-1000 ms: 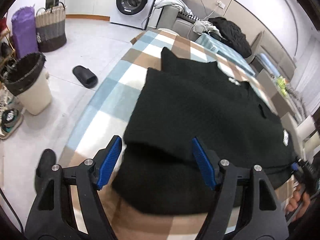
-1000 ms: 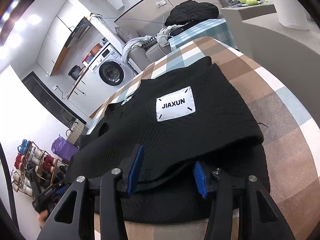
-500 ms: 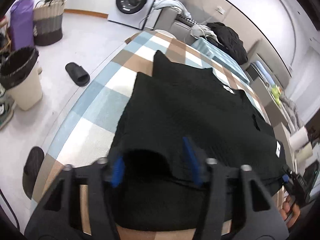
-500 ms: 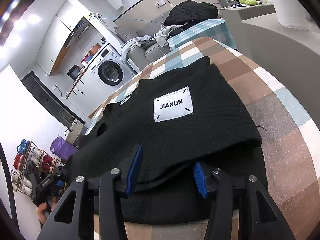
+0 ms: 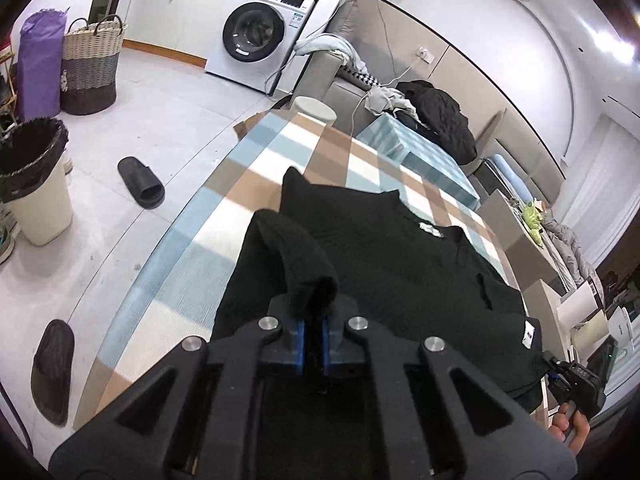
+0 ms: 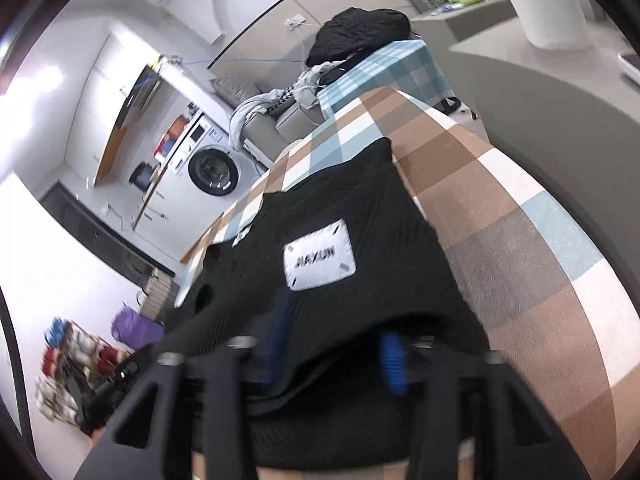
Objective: Fold small clothes
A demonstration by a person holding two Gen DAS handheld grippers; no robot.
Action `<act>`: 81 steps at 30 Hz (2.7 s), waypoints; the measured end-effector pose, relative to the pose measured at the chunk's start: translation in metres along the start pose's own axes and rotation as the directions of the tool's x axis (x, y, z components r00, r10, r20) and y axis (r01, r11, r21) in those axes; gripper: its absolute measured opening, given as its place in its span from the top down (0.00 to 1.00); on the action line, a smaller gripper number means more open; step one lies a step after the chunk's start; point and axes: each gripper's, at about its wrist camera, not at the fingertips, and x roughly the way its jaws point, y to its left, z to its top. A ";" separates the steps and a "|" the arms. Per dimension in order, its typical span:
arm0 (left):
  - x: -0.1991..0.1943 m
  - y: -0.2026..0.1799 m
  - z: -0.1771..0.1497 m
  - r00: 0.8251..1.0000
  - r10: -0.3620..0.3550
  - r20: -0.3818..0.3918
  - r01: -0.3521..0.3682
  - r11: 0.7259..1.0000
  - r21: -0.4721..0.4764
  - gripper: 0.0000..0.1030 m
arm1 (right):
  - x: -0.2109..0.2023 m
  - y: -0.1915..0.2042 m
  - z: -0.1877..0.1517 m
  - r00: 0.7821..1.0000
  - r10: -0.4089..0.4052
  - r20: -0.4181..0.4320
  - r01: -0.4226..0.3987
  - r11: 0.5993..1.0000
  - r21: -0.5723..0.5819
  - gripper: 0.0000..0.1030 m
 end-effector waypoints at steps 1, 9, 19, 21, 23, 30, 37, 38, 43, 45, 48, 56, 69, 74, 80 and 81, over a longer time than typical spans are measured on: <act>-0.001 -0.001 0.004 1.000 -0.004 0.003 0.004 1.000 0.002 0.97 | 0.001 -0.002 0.003 1.000 0.003 0.000 -0.003 1.000 0.017 0.90; 0.015 -0.015 0.048 0.999 -0.025 0.032 0.024 1.000 0.016 0.97 | 0.007 0.017 0.056 0.997 0.075 0.017 -0.076 0.994 0.073 0.95; 0.090 -0.037 0.124 0.999 0.043 0.025 -0.044 0.999 0.023 0.55 | 0.071 0.049 0.151 0.999 0.011 0.053 -0.015 0.996 0.083 0.63; 0.096 -0.038 0.127 0.996 0.073 0.045 -0.074 0.997 0.028 0.38 | 0.072 0.050 0.156 0.998 -0.031 0.063 0.027 0.998 0.064 0.62; 0.100 -0.037 0.128 0.996 0.075 0.046 -0.077 0.996 0.048 0.30 | 0.068 0.051 0.156 0.995 -0.062 0.073 0.061 0.998 0.015 0.60; 0.125 -0.020 0.117 0.990 0.133 -0.040 -0.128 0.987 0.101 0.30 | 0.069 0.045 0.146 0.978 -0.205 0.040 0.208 0.969 -0.135 0.60; 0.158 0.006 0.103 0.972 0.206 -0.112 -0.195 0.975 0.105 0.30 | 0.097 0.039 0.143 0.965 -0.260 0.004 0.257 0.950 -0.175 0.56; 0.162 0.009 0.103 0.970 0.213 -0.116 -0.201 0.974 0.103 0.30 | 0.102 0.037 0.143 0.965 -0.264 -0.003 0.259 0.950 -0.175 0.53; 0.174 0.016 0.101 0.968 0.210 -0.135 -0.197 0.975 0.100 0.30 | 0.133 0.033 0.145 0.960 -0.280 -0.030 0.269 0.943 -0.195 0.53; 0.175 0.016 0.100 0.968 0.209 -0.138 -0.195 0.975 0.104 0.30 | 0.142 0.035 0.145 0.961 -0.276 -0.019 0.265 0.939 -0.218 0.53; 0.170 0.014 0.099 0.971 0.193 -0.138 -0.180 0.978 0.102 0.30 | 0.148 0.042 0.142 0.966 -0.257 -0.009 0.245 0.931 -0.269 0.89; 0.148 0.014 0.092 0.972 0.193 -0.132 -0.182 0.979 0.094 0.30 | 0.127 0.021 0.160 0.970 -0.242 0.025 0.243 0.960 -0.140 0.87; 0.072 0.014 0.032 0.973 0.184 -0.141 -0.167 0.979 0.119 0.30 | 0.063 0.009 0.073 0.964 -0.224 -0.142 0.186 0.953 -0.240 0.45; 0.052 0.007 -0.003 0.967 0.189 -0.172 -0.157 0.971 0.181 0.30 | 0.031 0.000 0.032 0.956 -0.244 -0.163 0.191 0.939 -0.286 0.44; 0.041 0.005 -0.037 0.959 0.179 -0.220 -0.133 0.970 0.205 0.30 | 0.011 -0.002 -0.001 0.966 -0.199 -0.164 0.138 0.937 -0.320 0.43; 0.037 0.004 -0.042 0.960 0.179 -0.216 -0.133 0.968 0.213 0.30 | 0.007 -0.002 -0.006 0.971 -0.182 -0.154 0.126 0.939 -0.319 0.43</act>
